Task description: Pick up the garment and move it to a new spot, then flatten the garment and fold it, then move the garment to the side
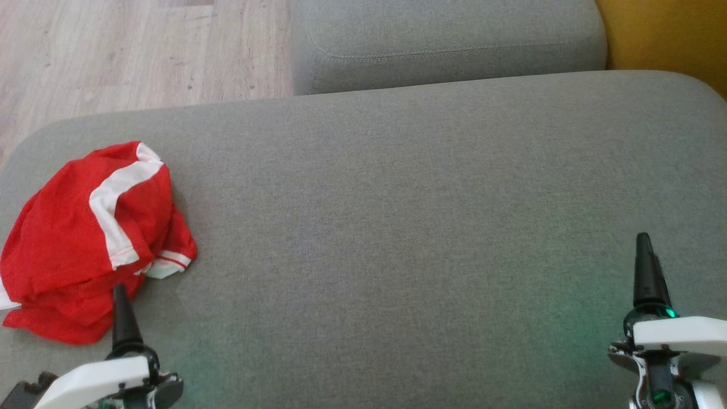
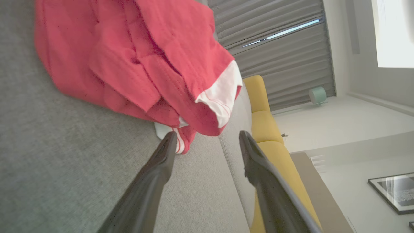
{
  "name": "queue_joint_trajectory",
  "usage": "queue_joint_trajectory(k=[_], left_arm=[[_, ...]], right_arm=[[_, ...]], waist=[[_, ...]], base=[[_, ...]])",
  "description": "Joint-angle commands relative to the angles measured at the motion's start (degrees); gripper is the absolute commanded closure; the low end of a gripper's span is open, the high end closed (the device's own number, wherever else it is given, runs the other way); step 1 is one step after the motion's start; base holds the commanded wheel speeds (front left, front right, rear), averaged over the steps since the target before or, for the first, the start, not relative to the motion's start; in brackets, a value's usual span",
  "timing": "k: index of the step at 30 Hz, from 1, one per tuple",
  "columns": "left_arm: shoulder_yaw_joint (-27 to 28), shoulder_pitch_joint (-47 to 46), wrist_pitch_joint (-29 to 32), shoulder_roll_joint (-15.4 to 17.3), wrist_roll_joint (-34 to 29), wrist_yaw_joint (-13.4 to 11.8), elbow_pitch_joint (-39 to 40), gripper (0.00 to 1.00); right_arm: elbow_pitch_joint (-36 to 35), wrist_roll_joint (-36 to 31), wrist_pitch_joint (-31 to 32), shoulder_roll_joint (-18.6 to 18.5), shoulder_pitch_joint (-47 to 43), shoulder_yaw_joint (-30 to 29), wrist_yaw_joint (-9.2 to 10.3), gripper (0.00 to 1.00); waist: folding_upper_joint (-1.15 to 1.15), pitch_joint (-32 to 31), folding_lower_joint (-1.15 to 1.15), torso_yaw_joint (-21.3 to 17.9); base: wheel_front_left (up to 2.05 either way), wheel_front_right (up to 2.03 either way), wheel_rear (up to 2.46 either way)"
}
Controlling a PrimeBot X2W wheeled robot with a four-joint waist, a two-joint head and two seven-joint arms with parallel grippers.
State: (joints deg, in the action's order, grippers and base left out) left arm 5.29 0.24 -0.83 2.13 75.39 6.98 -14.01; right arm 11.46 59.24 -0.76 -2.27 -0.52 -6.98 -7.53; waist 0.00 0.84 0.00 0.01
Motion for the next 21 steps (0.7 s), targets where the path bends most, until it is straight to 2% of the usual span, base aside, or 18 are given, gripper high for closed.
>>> queue_joint_trajectory(k=[1,11,21], left_arm=[[0.44,-3.00,-0.47,0.45,-0.87,-0.27,2.14,0.00],[-3.15,-2.79,-2.17,0.49,-11.62,-2.64,7.83,0.00],[-7.21,-2.41,-3.88,0.53,-21.48,-3.79,11.01,0.00]], right_arm=[[-2.49,-1.17,-0.64,-0.29,2.87,0.63,0.02,0.00],[-5.55,-12.88,-2.33,-0.33,2.90,2.21,0.02,0.00],[-7.60,-22.42,-4.02,-0.37,2.72,2.87,0.02,0.00]], waist=[[0.00,0.00,0.00,0.01],[0.00,0.36,0.00,0.21],[0.00,0.42,0.00,0.18]], base=[[0.00,0.00,0.00],[0.00,0.00,0.00],[0.00,0.00,0.00]])
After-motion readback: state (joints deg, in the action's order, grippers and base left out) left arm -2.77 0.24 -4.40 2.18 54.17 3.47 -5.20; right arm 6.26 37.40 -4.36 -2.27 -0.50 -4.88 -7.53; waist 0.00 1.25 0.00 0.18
